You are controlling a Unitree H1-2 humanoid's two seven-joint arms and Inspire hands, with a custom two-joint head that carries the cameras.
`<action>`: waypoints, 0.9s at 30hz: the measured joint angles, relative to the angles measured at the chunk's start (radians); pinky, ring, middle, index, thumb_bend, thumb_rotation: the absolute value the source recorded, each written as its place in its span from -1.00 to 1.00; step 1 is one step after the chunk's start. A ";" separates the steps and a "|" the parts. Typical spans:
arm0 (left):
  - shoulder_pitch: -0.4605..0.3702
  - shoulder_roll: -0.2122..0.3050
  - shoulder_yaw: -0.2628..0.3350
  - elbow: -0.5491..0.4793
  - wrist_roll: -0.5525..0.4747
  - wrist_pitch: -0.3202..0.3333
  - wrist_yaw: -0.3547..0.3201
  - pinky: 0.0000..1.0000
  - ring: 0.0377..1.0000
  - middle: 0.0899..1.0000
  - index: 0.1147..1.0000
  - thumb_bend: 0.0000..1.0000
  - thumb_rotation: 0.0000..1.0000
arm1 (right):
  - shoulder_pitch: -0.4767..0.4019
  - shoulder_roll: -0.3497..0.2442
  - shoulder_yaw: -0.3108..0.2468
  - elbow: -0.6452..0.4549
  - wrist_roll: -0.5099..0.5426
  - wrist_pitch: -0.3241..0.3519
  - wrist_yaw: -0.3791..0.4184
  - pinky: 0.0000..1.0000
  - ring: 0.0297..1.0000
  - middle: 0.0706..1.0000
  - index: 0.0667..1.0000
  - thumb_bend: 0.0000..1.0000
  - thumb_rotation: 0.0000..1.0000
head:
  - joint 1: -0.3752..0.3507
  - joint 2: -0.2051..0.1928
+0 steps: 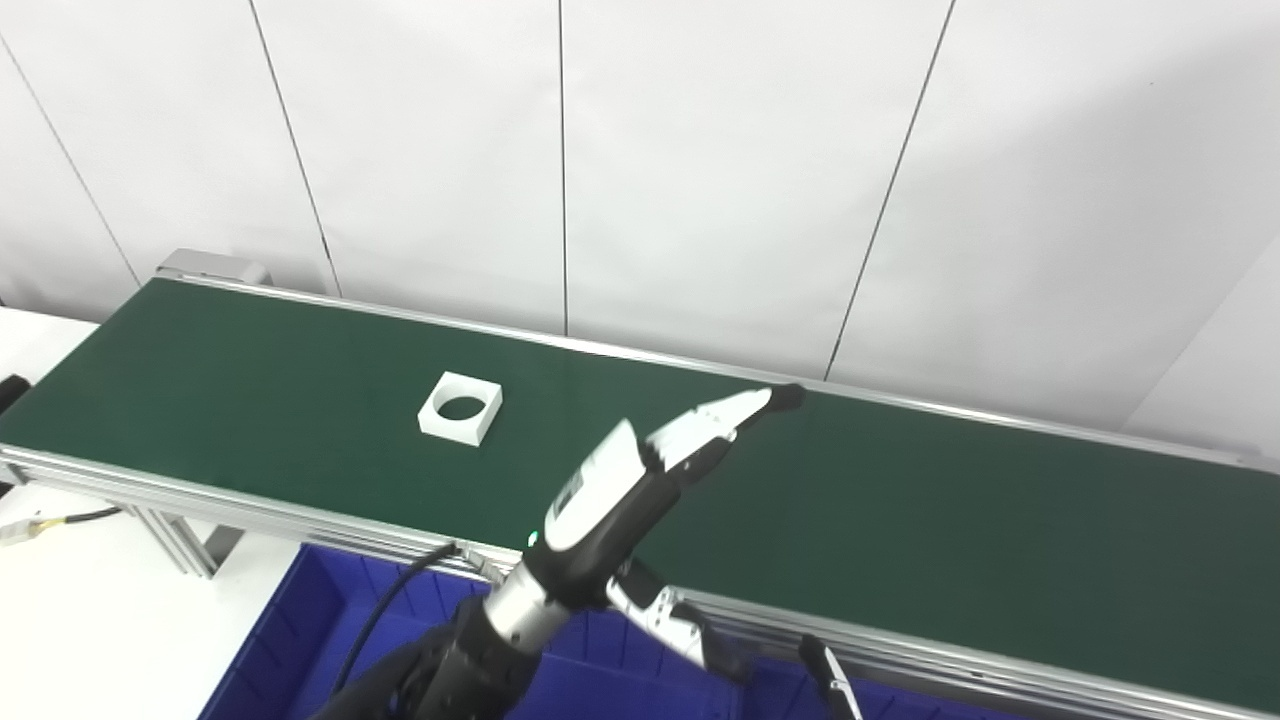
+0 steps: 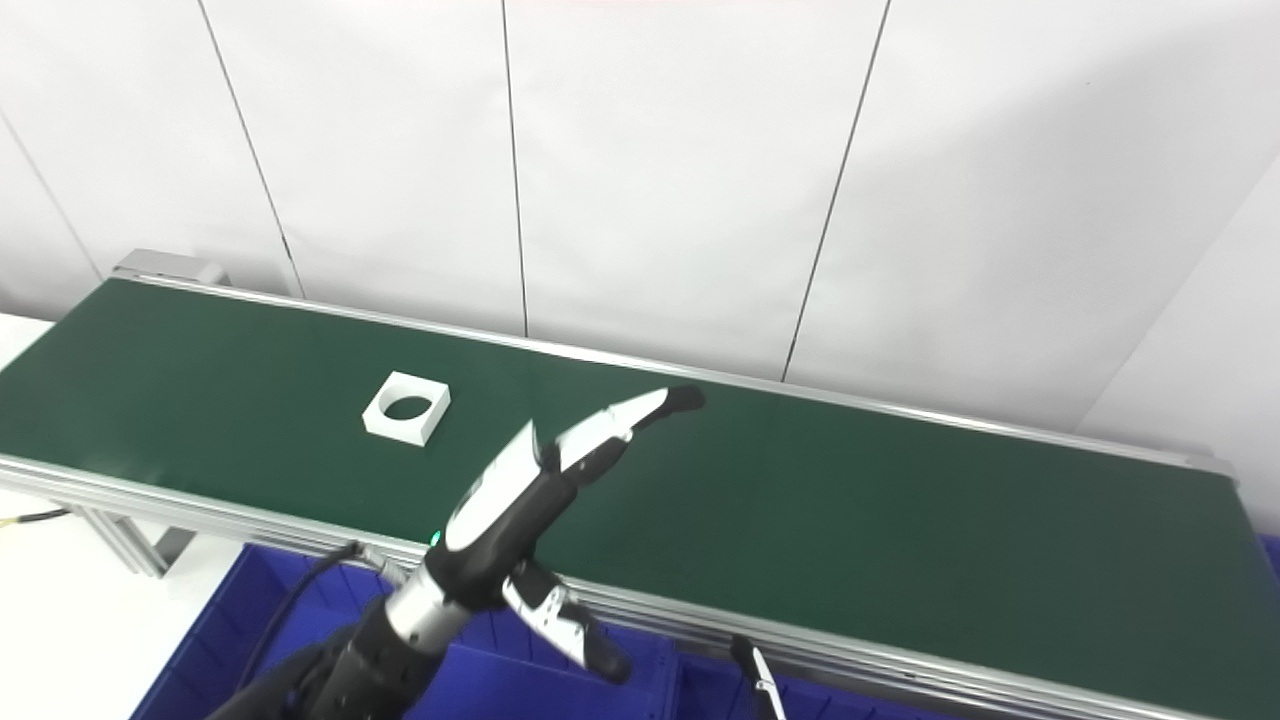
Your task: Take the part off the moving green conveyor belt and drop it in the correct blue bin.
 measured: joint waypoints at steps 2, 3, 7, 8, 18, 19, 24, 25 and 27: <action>-0.036 0.004 0.034 0.016 0.014 0.001 -0.051 0.51 0.66 0.74 0.78 1.00 0.38 | 0.001 0.002 0.000 0.000 0.004 0.000 0.001 0.81 0.79 0.77 0.86 0.80 1.00 | -0.003 0.000; -0.053 0.006 0.050 0.028 0.021 0.002 -0.071 0.39 0.62 0.72 0.77 1.00 0.24 | 0.001 0.002 0.000 0.000 0.007 0.000 0.001 0.78 0.78 0.76 0.86 0.79 1.00 | -0.006 -0.002; -0.110 0.027 0.106 0.054 0.026 0.012 -0.165 0.05 0.45 0.67 0.73 1.00 -0.28 | -0.001 0.002 0.006 0.000 0.010 0.000 0.001 0.66 0.71 0.70 0.85 0.76 1.00 | -0.008 -0.002; -0.121 0.032 0.112 0.064 0.035 0.011 -0.178 0.05 0.44 0.67 0.71 1.00 -0.38 | -0.001 0.002 0.006 0.000 0.011 0.000 0.000 0.63 0.70 0.69 0.84 0.76 1.00 | -0.008 -0.002; -0.246 0.070 0.147 0.146 0.136 0.021 -0.331 -0.11 0.28 0.64 0.68 1.00 -0.85 | -0.008 0.012 0.007 0.000 0.023 0.000 0.000 0.50 0.65 0.65 0.84 0.79 1.00 | -0.009 -0.005; -0.260 0.075 0.148 0.155 0.149 0.026 -0.351 -0.10 0.28 0.64 0.69 1.00 -0.87 | -0.008 0.013 0.006 0.000 0.024 0.000 0.000 0.48 0.64 0.65 0.83 0.79 1.00 | -0.011 -0.006; -0.299 0.090 0.154 0.222 0.178 0.053 -0.418 -0.09 0.30 0.64 0.73 1.00 -0.87 | -0.009 0.015 0.005 0.000 0.024 0.000 0.001 0.46 0.64 0.64 0.84 0.79 1.00 | -0.014 -0.008; -0.304 0.093 0.154 0.237 0.180 0.053 -0.427 -0.09 0.30 0.64 0.73 1.00 -0.88 | -0.009 0.015 0.005 0.000 0.024 0.000 0.002 0.46 0.64 0.64 0.84 0.79 1.00 | -0.014 -0.008; -0.316 0.099 0.154 0.269 0.191 0.053 -0.435 -0.08 0.30 0.66 0.73 1.00 -0.90 | -0.009 0.015 0.004 0.000 0.024 0.000 0.003 0.45 0.63 0.63 0.84 0.78 1.00 | -0.014 -0.008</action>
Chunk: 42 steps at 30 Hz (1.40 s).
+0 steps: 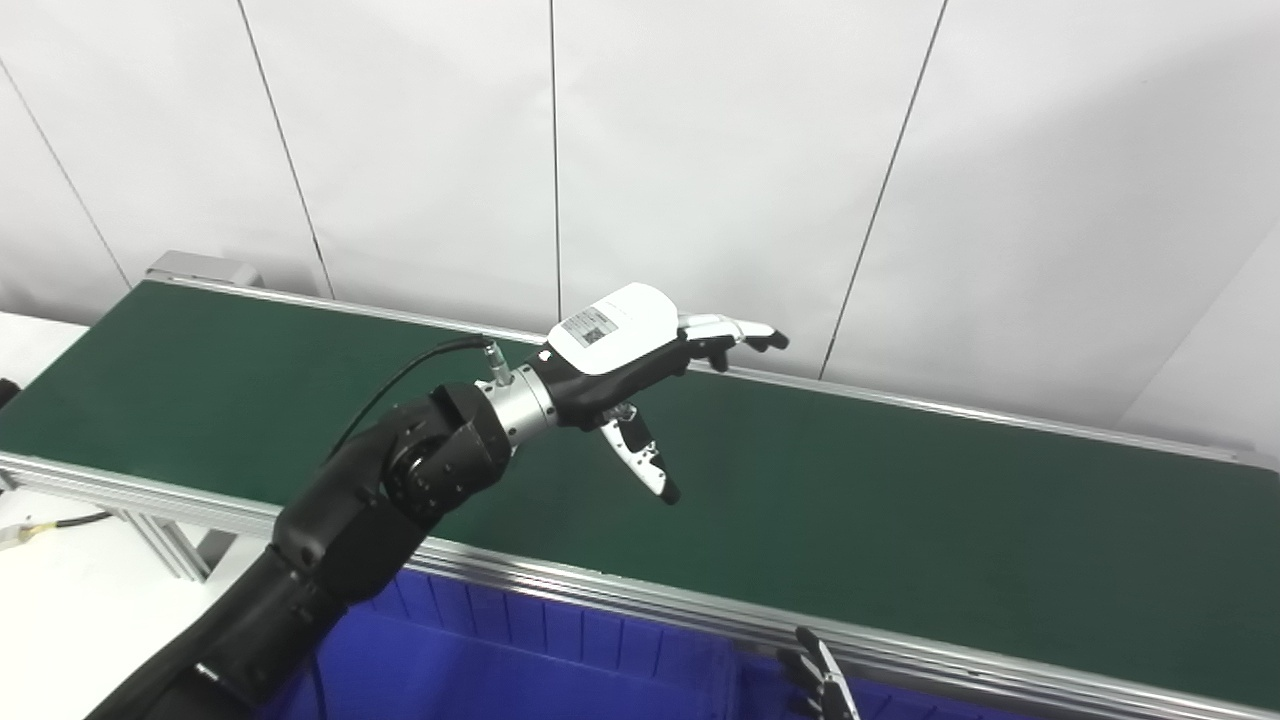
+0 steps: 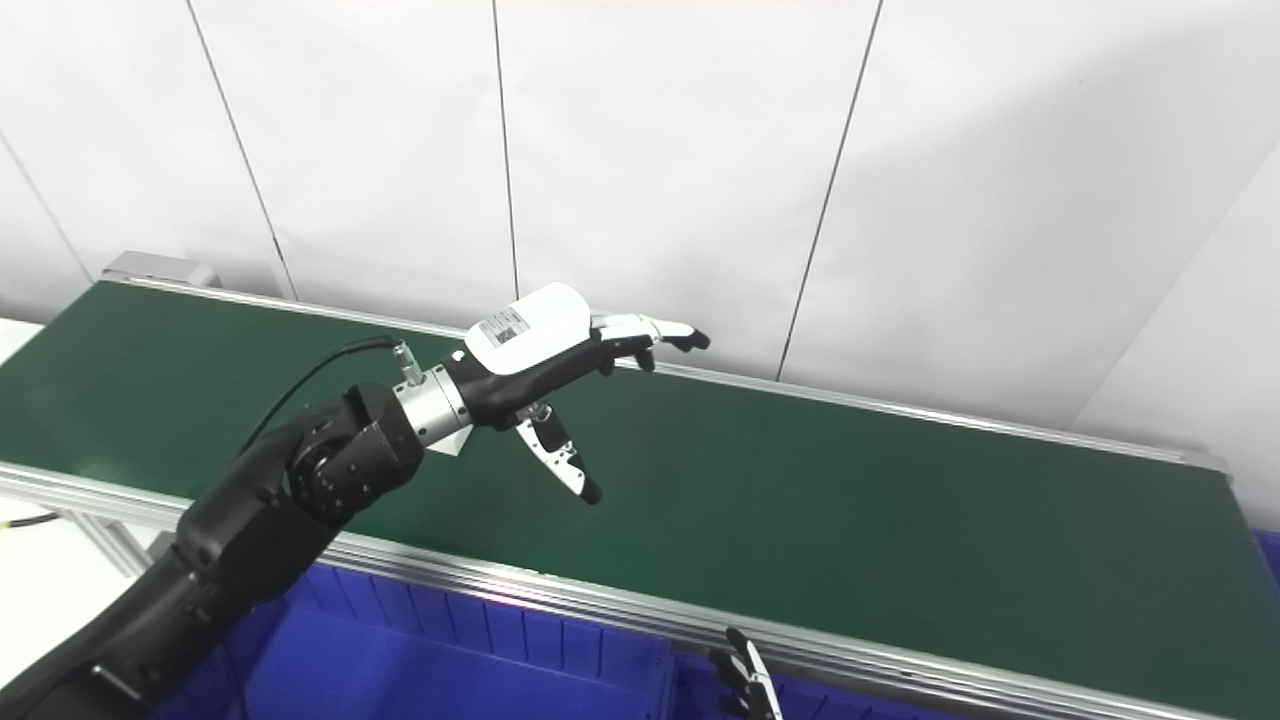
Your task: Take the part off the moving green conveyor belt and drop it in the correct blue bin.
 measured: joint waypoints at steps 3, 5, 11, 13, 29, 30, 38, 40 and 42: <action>-0.021 0.009 0.000 0.053 0.011 0.003 -0.018 -0.04 0.33 0.68 0.75 1.00 -0.91 | 0.000 0.000 0.000 0.000 0.002 0.000 0.001 0.44 0.61 0.61 0.82 0.76 1.00 | 0.002 0.002; -0.033 0.010 0.000 0.080 0.027 0.006 -0.020 -0.02 0.36 0.69 0.75 1.00 -0.92 | 0.000 0.000 0.000 0.000 0.004 0.000 0.001 0.44 0.60 0.60 0.82 0.75 1.00 | 0.002 0.003; -0.070 0.013 -0.009 0.168 0.072 0.004 -0.024 0.09 0.44 0.71 0.76 1.00 -0.92 | -0.001 0.000 0.001 0.000 0.008 0.000 0.003 0.43 0.58 0.56 0.81 0.76 1.00 | 0.002 0.002; -0.079 0.016 -0.014 0.186 0.088 0.004 -0.027 0.17 0.47 0.72 0.74 1.00 -0.93 | -0.001 0.000 0.001 0.000 0.009 0.000 0.003 0.42 0.58 0.55 0.80 0.76 1.00 | 0.003 0.002; -0.126 0.034 -0.058 0.324 0.199 0.045 -0.032 0.46 0.50 0.63 0.61 1.00 -0.93 | -0.004 0.000 -0.001 0.007 0.028 0.000 0.025 0.40 0.53 0.48 0.77 0.75 1.00 | 0.014 -0.003; -0.129 0.034 -0.062 0.332 0.204 0.045 -0.030 0.48 0.51 0.62 0.60 1.00 -0.92 | -0.004 0.001 -0.003 0.007 0.029 0.000 0.026 0.40 0.53 0.47 0.76 0.76 1.00 | 0.014 -0.003; -0.165 0.026 -0.111 0.404 0.246 0.039 0.018 0.49 0.59 0.65 0.58 1.00 -0.93 | 0.005 0.003 -0.011 0.003 0.034 0.000 0.047 0.40 0.50 0.43 0.75 0.77 1.00 | 0.003 0.008; -0.169 0.017 -0.120 0.427 0.254 0.039 0.049 0.46 0.59 0.64 0.58 1.00 -0.93 | 0.008 0.003 -0.013 0.000 0.034 0.000 0.052 0.40 0.49 0.43 0.75 0.77 1.00 | 0.002 0.009; -0.168 0.007 -0.131 0.430 0.270 0.041 0.064 0.46 0.60 0.65 0.59 1.00 -0.92 | 0.011 0.003 -0.014 -0.004 0.034 0.000 0.054 0.40 0.49 0.43 0.75 0.76 1.00 | 0.000 0.012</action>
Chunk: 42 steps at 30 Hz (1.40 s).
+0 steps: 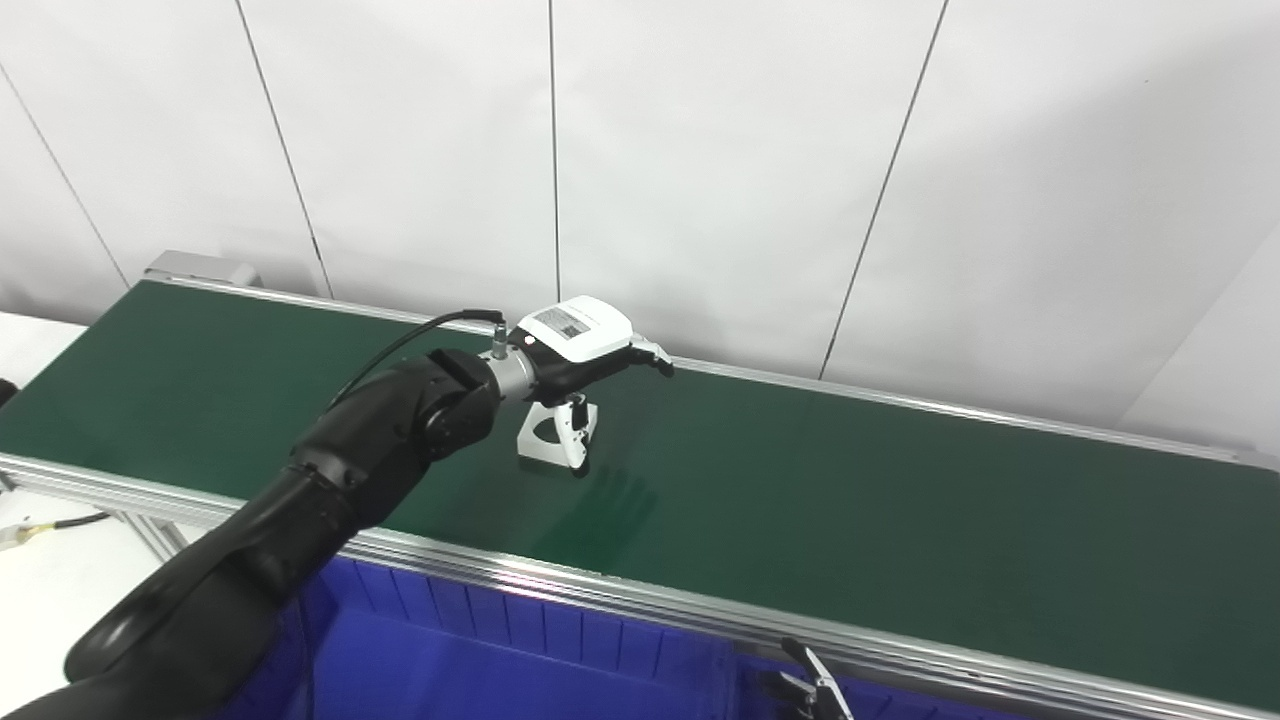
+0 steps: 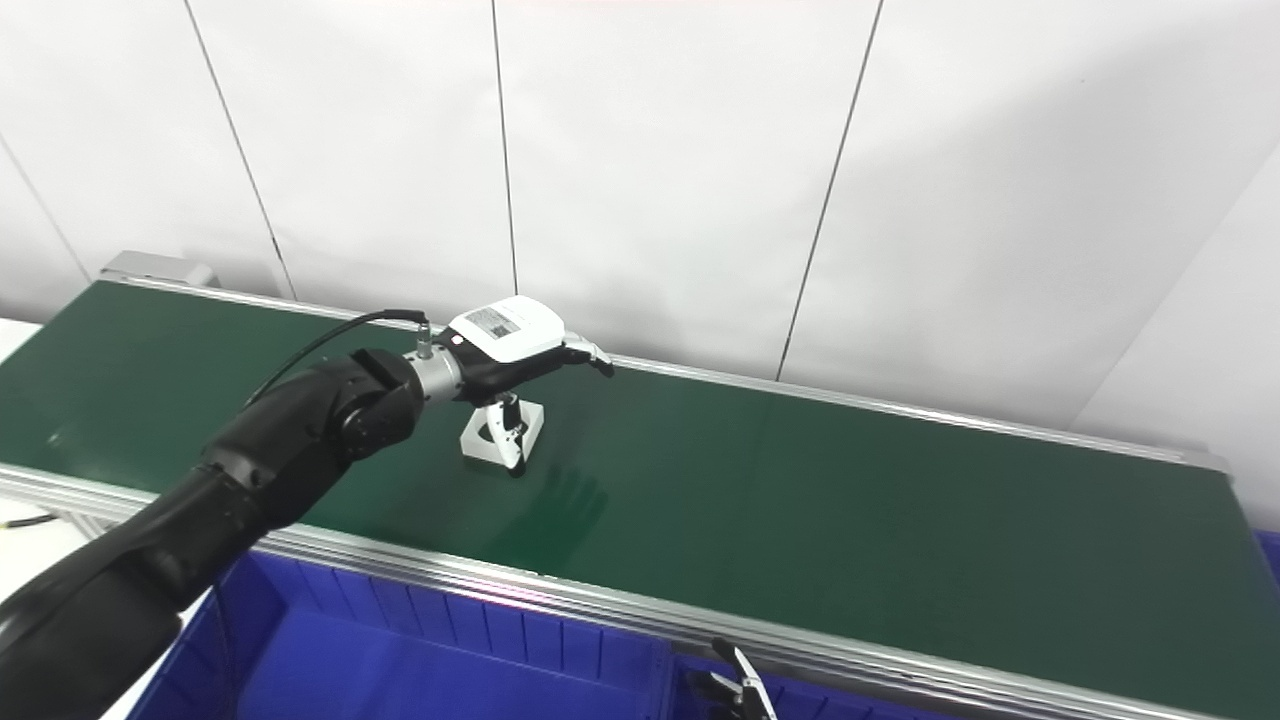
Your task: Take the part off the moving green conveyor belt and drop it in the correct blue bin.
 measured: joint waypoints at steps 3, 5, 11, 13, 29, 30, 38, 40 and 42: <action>0.000 -0.021 -0.013 0.002 0.017 0.018 0.009 0.50 0.62 0.66 0.60 1.00 -0.92 | 0.001 0.000 -0.004 -0.006 0.001 0.000 0.013 0.40 0.49 0.43 0.75 0.75 1.00 | -0.003 0.005; 0.000 -0.046 -0.020 0.008 0.022 0.046 0.011 0.51 0.62 0.67 0.63 1.00 -0.89 | 0.004 0.001 -0.007 -0.016 0.002 0.000 0.022 0.37 0.49 0.43 0.74 0.74 0.99 | -0.008 0.008; -0.005 -0.106 -0.038 0.067 0.034 0.072 0.044 0.47 0.57 0.65 0.61 1.00 -0.90 | 0.012 0.018 -0.015 -0.025 0.000 0.000 0.034 0.36 0.48 0.44 0.75 0.75 0.98 | -0.020 0.012; -0.012 -0.114 -0.045 0.092 0.041 0.072 0.061 0.44 0.58 0.66 0.61 1.00 -0.89 | 0.015 0.022 -0.016 -0.027 -0.001 0.000 0.040 0.38 0.48 0.44 0.75 0.76 0.99 | -0.026 0.014; -0.025 -0.130 -0.075 0.204 0.057 0.144 0.107 0.50 0.66 0.70 0.66 0.98 -0.95 | 0.026 0.021 -0.014 -0.059 -0.023 0.000 0.040 0.36 0.44 0.43 0.75 0.77 1.00 | -0.032 0.020; -0.025 -0.129 -0.075 0.204 0.054 0.143 0.108 0.50 0.66 0.70 0.66 0.98 -0.95 | 0.026 0.021 -0.014 -0.059 -0.023 0.000 0.040 0.35 0.44 0.43 0.75 0.77 1.00 | -0.032 0.020; -0.062 -0.127 -0.092 0.244 0.058 0.147 0.140 0.53 0.64 0.69 0.64 0.97 -0.92 | 0.026 0.021 -0.011 -0.058 -0.030 0.000 0.040 0.36 0.42 0.43 0.75 0.74 0.99 | -0.044 0.018; -0.068 -0.130 -0.106 0.271 0.073 0.160 0.172 0.54 0.64 0.68 0.63 0.94 -0.92 | 0.027 0.021 -0.009 -0.059 -0.031 0.000 0.040 0.37 0.43 0.43 0.75 0.74 0.98 | -0.052 0.023; -0.069 -0.135 -0.120 0.295 0.088 0.172 0.193 0.53 0.60 0.63 0.59 0.92 -0.97 | 0.028 0.022 -0.008 -0.059 -0.031 0.000 0.040 0.39 0.43 0.43 0.76 0.74 0.98 | -0.054 0.023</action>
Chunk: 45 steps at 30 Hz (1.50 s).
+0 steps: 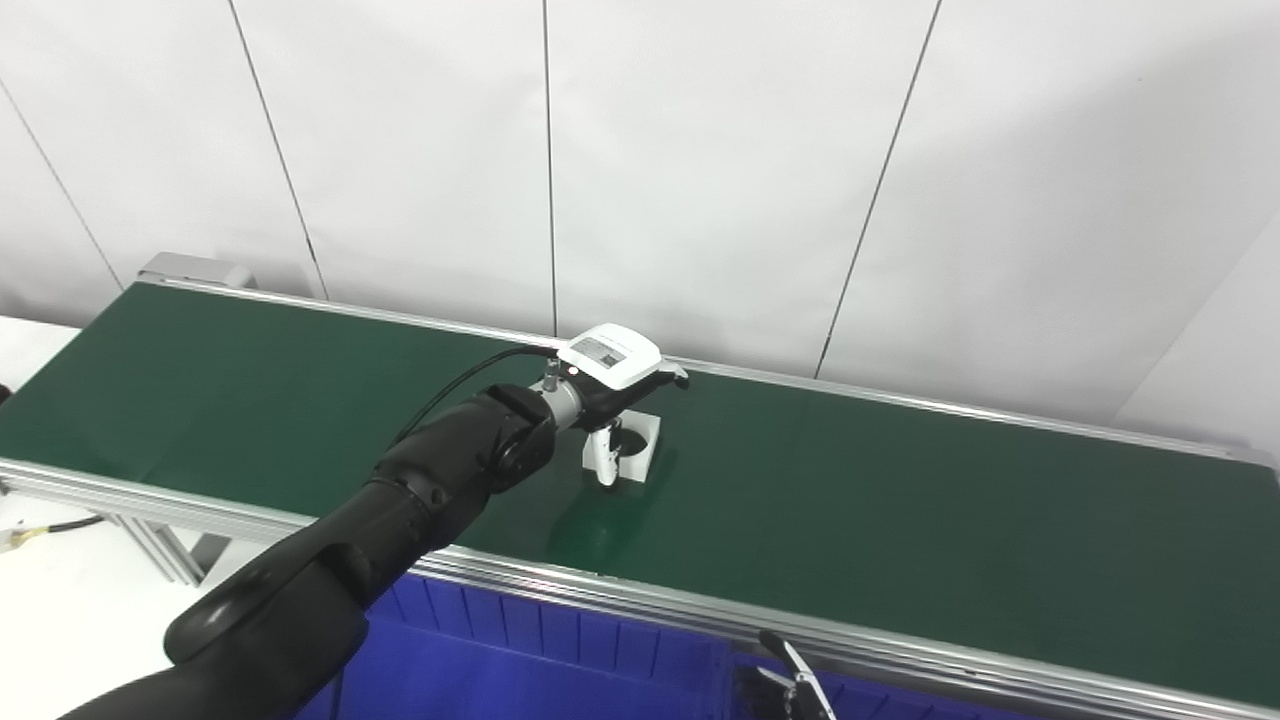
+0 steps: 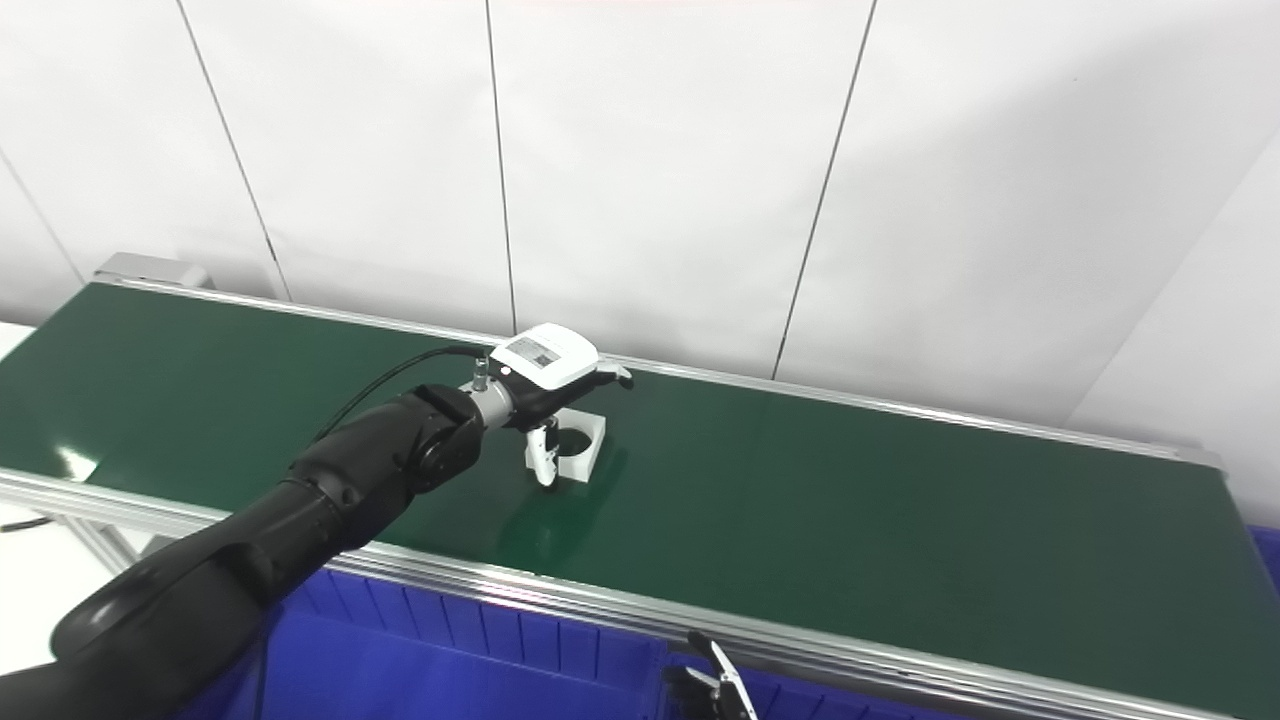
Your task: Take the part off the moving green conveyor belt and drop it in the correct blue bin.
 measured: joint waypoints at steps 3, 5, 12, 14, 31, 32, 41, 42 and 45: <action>0.000 -0.010 -0.024 0.039 0.015 0.014 0.037 0.51 0.54 0.57 0.48 0.86 -1.00 | 0.002 0.001 0.001 -0.002 -0.002 0.000 0.000 0.41 0.45 0.43 0.76 0.76 0.97 | -0.005 0.002; -0.004 -0.018 -0.033 0.062 0.018 0.014 0.066 0.49 0.49 0.51 0.40 0.79 -1.00 | 0.002 0.003 0.001 -0.004 -0.001 0.000 0.000 0.42 0.44 0.42 0.76 0.76 0.97 | -0.005 0.002; -0.055 -0.053 -0.111 0.138 0.039 0.026 0.099 0.53 0.51 0.50 0.34 0.74 -1.00 | 0.002 0.004 0.006 -0.006 0.004 0.000 0.004 0.45 0.45 0.41 0.77 0.76 0.98 | -0.011 0.008; -0.068 -0.066 -0.126 0.156 0.039 0.037 0.092 0.55 0.51 0.50 0.35 0.74 -1.00 | 0.002 0.004 0.007 -0.009 0.004 0.000 0.005 0.46 0.45 0.41 0.77 0.76 0.98 | -0.009 0.008; -0.088 -0.104 -0.158 0.190 -0.006 0.064 0.081 -0.61 -0.51 -0.32 -0.13 0.04 -1.00 | 0.004 0.010 0.007 -0.026 0.004 0.000 0.027 0.47 0.43 0.40 0.78 0.74 0.96 | -0.012 0.011; -0.088 -0.104 -0.157 0.184 -0.007 0.064 0.073 -0.61 -0.51 -0.33 -0.13 0.04 -1.00 | 0.004 0.010 0.006 -0.026 0.004 0.000 0.027 0.46 0.43 0.40 0.78 0.74 0.96 | -0.011 0.009; -0.088 -0.096 -0.134 0.128 -0.028 0.065 -0.015 -0.63 -0.55 -0.23 -0.16 0.05 -1.00 | 0.002 0.015 -0.004 -0.026 0.009 0.000 0.038 0.44 0.40 0.39 0.77 0.75 0.96 | -0.009 0.009; -0.087 -0.088 -0.132 0.114 -0.028 0.067 -0.032 -0.63 -0.55 -0.20 -0.16 0.05 -1.00 | 0.002 0.016 -0.005 -0.026 0.009 0.000 0.039 0.43 0.40 0.38 0.77 0.75 0.96 | -0.008 0.015; -0.072 -0.052 -0.118 0.045 -0.042 0.069 -0.073 -0.59 -0.50 -0.30 -0.13 0.04 -1.00 | 0.002 0.019 -0.011 -0.026 0.010 0.000 0.046 0.47 0.42 0.40 0.78 0.74 0.95 | -0.009 0.031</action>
